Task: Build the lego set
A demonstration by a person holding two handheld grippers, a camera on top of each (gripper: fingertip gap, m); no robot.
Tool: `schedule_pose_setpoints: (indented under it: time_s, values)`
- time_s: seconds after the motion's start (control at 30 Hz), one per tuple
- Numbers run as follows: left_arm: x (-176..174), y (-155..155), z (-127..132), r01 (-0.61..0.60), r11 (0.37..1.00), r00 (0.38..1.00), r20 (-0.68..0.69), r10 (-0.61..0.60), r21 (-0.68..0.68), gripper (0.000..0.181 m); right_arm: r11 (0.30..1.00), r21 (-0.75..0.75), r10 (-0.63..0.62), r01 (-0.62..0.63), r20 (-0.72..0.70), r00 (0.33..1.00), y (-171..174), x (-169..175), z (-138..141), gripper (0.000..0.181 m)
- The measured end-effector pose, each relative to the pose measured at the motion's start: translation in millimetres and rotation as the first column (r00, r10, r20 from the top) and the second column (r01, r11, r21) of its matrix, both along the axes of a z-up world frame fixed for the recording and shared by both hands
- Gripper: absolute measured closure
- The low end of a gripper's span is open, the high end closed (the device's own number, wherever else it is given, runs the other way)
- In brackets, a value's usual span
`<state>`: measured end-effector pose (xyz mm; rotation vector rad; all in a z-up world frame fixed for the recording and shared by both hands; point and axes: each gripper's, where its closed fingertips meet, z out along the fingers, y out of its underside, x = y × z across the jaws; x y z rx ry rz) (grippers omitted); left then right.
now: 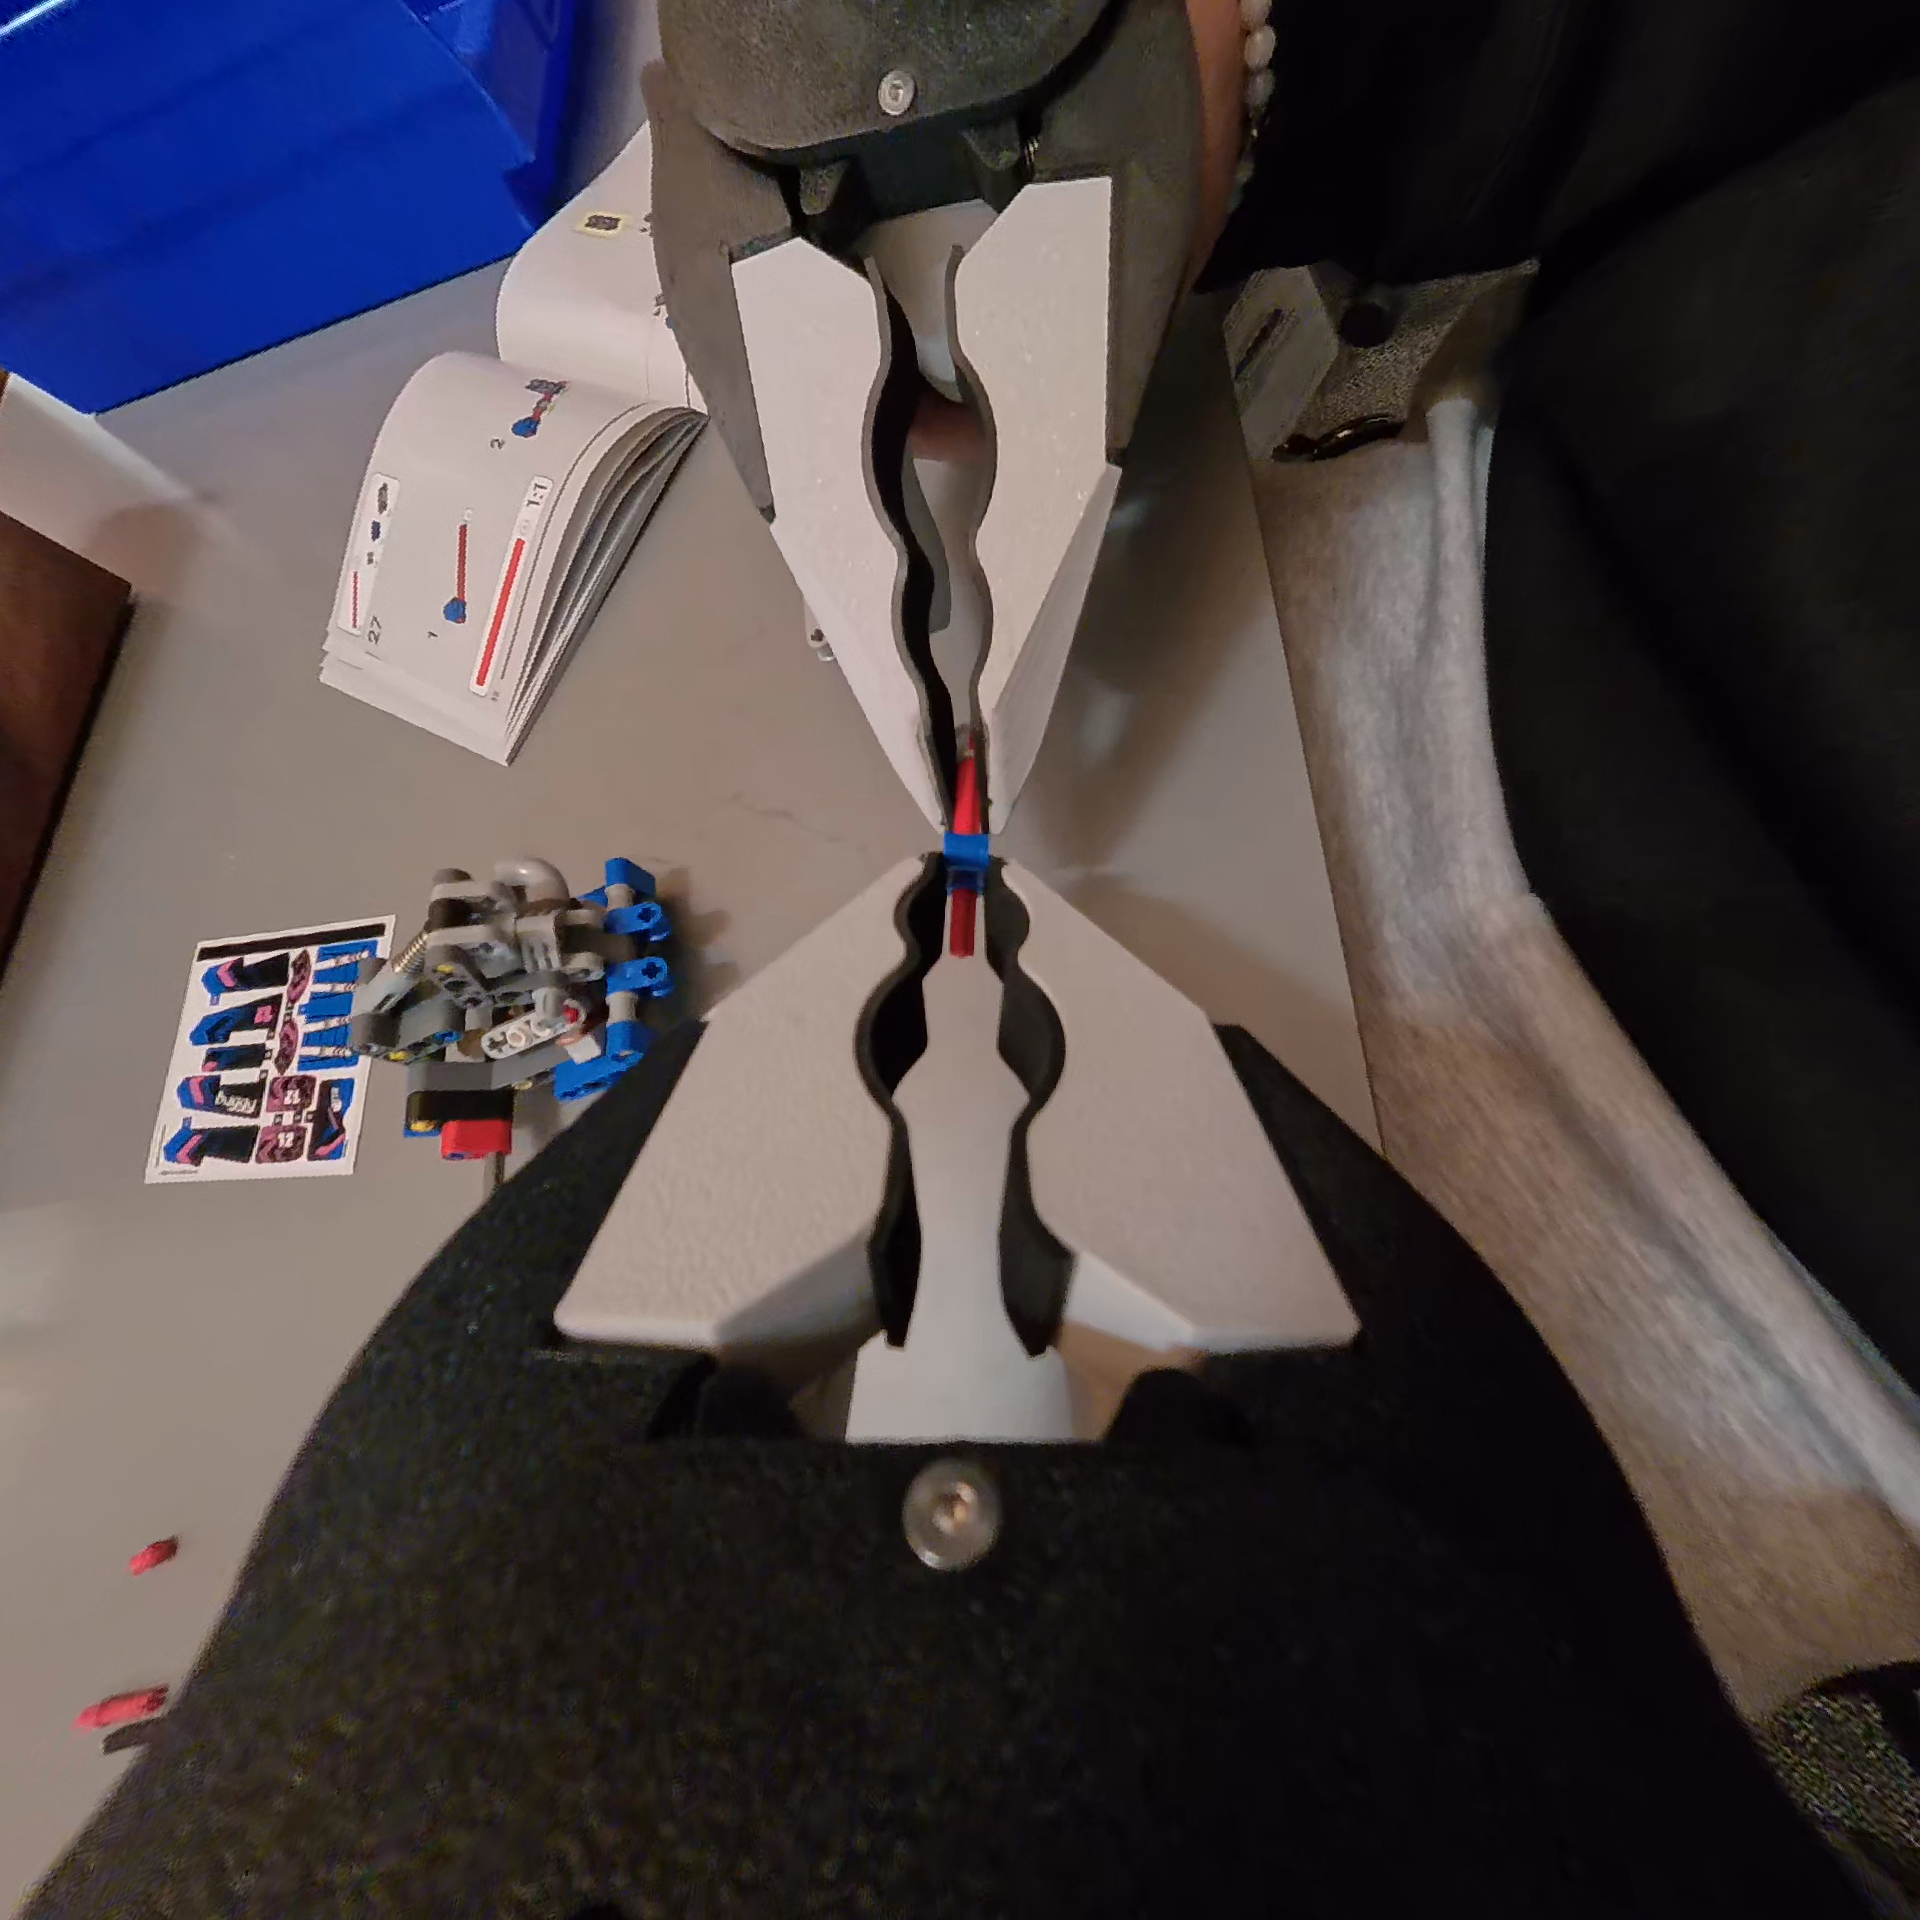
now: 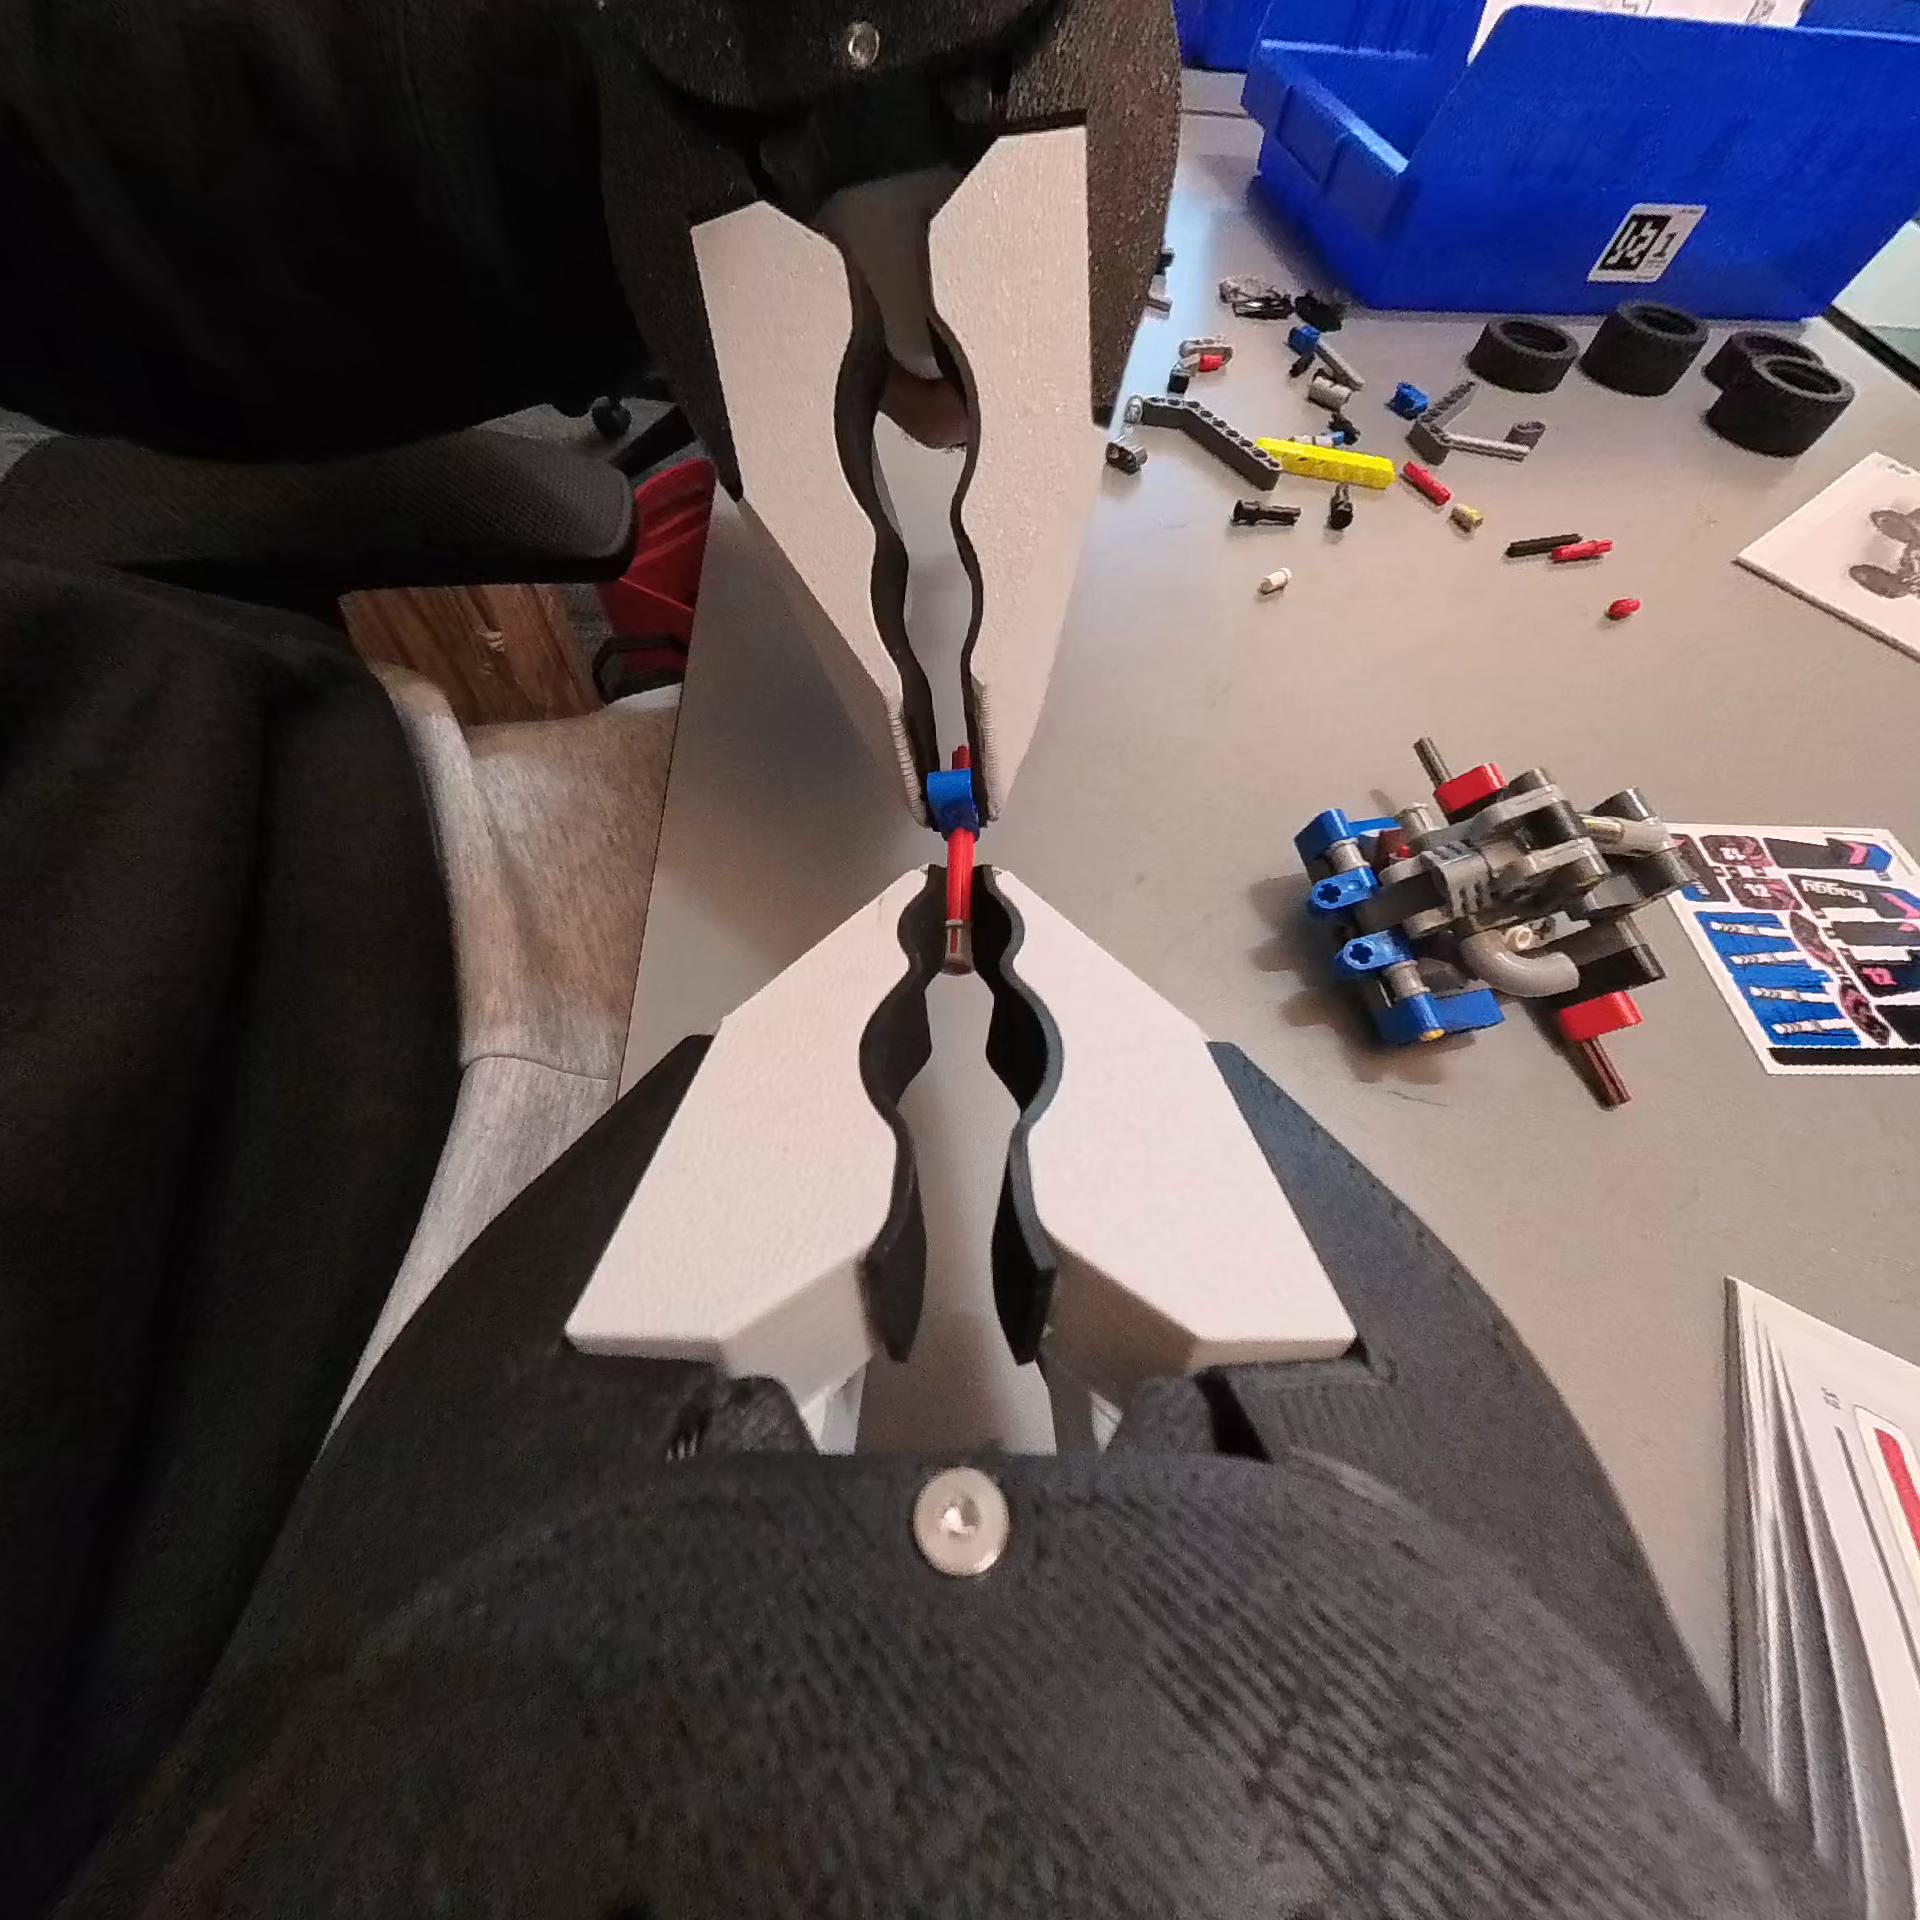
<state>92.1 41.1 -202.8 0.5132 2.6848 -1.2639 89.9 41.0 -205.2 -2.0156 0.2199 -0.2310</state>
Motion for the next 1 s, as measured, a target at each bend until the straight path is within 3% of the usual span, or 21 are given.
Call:
schedule_pose_setpoints:
  time_s: [0.37,0.43,0.47,0.5,0.6,0.73,0.83,1.0]
  values:
    - [-2.3,4.2,-7.6,-0.024,0.999,0.999,-0.041,0.022,-0.043,0.176,0.999,-0.049,0.018,-0.019,-0.015,1.0,3.4,-3.0,-7.6,0.177]
    - [0.6,5.0,-10.3,-0.051,0.997,0.998,-0.038,0.049,-0.058,0.177,0.993,-0.119,0.006,-0.007,-0.011,1.0,-3.2,-1.3,-11.8,0.178]
    - [5.7,8.5,-12.5,-0.075,0.995,0.997,-0.014,0.074,-0.061,0.181,0.973,-0.231,-0.025,0.027,0.013,1.0,-16.3,3.5,-20.4,0.178]
    - [9.7,11.4,-10.9,-0.095,0.992,0.995,0.0,0.096,-0.086,0.169,0.944,-0.322,-0.051,0.064,0.05,0.997,-29.3,8.6,-25.2,0.178]
    - [2.1,4.4,8.6,-0.108,0.975,0.993,-0.077,0.095,-0.196,0.168,0.898,-0.434,-0.047,0.076,0.078,0.996,-38.3,11.3,-23.3,0.178]
    - [7.7,-8.3,-0.4,-0.166,0.979,0.985,-0.054,0.161,-0.121,0.163,0.777,-0.629,0.011,0.026,0.054,0.998,-43.6,14.3,-32.7,0.178]
    - [8.8,-16.1,-12.6,-0.196,0.977,0.979,-0.079,0.19,-0.089,0.155,0.736,-0.675,0.054,-0.051,-0.017,0.998,-37.0,9.4,-34.6,0.178]
    - [6.9,-21.3,-26.7,-0.206,0.977,0.976,-0.089,0.2,-0.052,0.163,0.708,-0.697,0.049,-0.109,-0.105,0.993,-32.5,6.4,-35.6,0.178]
